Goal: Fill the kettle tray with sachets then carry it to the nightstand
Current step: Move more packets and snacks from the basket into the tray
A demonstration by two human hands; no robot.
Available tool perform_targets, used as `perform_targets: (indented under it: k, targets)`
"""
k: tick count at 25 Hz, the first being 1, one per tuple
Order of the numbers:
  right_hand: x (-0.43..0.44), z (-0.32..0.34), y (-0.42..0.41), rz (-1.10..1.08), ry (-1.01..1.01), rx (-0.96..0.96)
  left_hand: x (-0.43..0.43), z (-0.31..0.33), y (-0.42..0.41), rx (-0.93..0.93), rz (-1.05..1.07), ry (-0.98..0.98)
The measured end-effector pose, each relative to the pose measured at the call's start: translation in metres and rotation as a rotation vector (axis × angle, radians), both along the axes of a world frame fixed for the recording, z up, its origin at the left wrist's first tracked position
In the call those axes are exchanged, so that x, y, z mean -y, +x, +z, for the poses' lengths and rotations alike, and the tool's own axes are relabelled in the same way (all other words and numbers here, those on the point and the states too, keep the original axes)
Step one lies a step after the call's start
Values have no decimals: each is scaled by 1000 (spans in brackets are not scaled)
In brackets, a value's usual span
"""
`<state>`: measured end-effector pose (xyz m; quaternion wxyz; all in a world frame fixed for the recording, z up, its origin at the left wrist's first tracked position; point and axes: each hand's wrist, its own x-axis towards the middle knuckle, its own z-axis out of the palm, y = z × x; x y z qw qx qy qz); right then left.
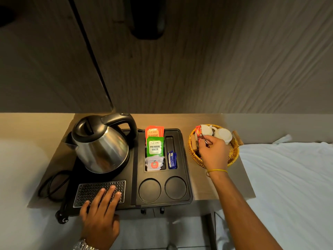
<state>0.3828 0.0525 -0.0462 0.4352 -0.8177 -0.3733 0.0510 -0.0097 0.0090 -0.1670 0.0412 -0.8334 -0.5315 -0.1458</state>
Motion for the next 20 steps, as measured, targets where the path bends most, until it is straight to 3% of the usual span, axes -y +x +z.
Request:
perform_targets:
  k: [3,9,15,20]
  targets:
    - [-5,-3,-37,138,-39,-44,1,1,1,9,-6,-3]
    - [-38,-27,-73,225,-403,70,1,5,0,19,-9,-40]
    - [-61,-25,-75,242,-479,209,0,7,0,19,-20,-86]
    - [-60,-25,-81,272,-473,207,1,6,-2,30,-25,-87]
